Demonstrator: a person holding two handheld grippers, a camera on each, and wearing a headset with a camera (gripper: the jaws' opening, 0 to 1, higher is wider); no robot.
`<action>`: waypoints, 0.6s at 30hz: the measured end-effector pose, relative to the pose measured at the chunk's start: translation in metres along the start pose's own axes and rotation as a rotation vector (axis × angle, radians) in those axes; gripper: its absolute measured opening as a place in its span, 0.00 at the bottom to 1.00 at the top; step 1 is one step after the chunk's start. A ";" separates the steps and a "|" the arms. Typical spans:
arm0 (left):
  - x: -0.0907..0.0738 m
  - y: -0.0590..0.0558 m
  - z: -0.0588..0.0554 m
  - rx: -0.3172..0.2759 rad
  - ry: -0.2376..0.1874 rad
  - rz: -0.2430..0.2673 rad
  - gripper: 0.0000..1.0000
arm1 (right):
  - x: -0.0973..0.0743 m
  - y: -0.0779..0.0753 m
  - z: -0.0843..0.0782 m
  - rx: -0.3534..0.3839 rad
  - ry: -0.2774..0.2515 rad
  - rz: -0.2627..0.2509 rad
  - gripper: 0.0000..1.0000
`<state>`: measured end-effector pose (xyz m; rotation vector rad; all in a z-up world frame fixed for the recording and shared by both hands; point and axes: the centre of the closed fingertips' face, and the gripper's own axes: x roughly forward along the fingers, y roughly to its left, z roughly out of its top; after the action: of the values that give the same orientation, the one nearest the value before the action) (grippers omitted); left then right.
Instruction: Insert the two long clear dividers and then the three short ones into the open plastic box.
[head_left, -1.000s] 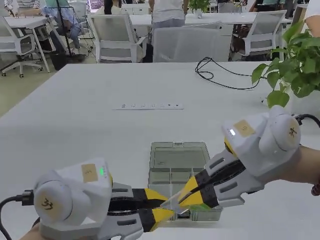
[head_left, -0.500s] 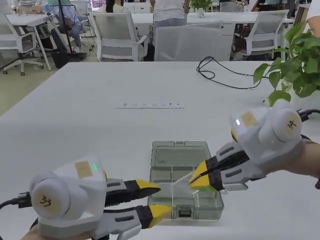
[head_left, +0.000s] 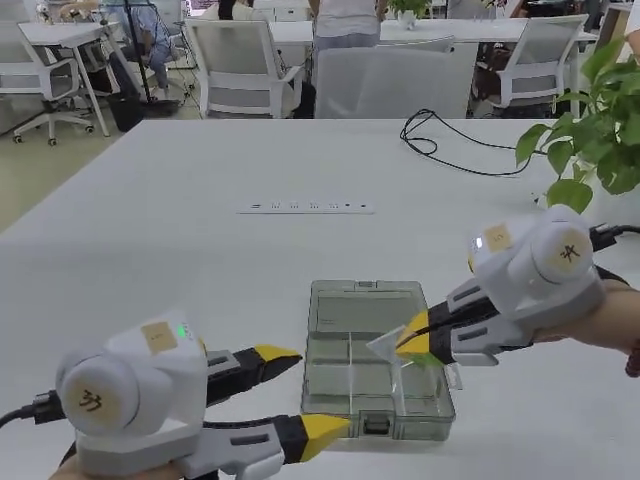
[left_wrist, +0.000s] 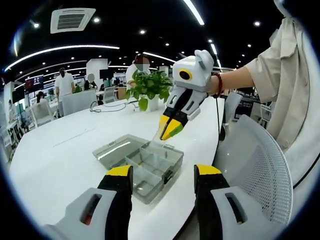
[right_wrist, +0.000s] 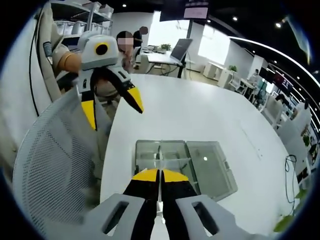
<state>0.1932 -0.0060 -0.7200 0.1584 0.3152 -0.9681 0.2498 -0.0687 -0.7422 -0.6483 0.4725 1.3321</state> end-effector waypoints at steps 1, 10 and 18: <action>0.000 0.001 0.000 -0.002 0.000 0.002 0.52 | 0.001 -0.002 -0.001 0.000 0.002 -0.004 0.02; 0.002 0.006 -0.003 -0.037 0.002 0.026 0.61 | 0.009 -0.012 -0.015 0.025 0.023 -0.021 0.02; 0.003 0.011 -0.003 -0.053 0.004 0.043 0.68 | 0.013 -0.018 -0.018 0.059 0.011 -0.019 0.02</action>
<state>0.2038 -0.0015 -0.7243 0.1178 0.3395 -0.9165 0.2708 -0.0730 -0.7612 -0.6103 0.5117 1.2920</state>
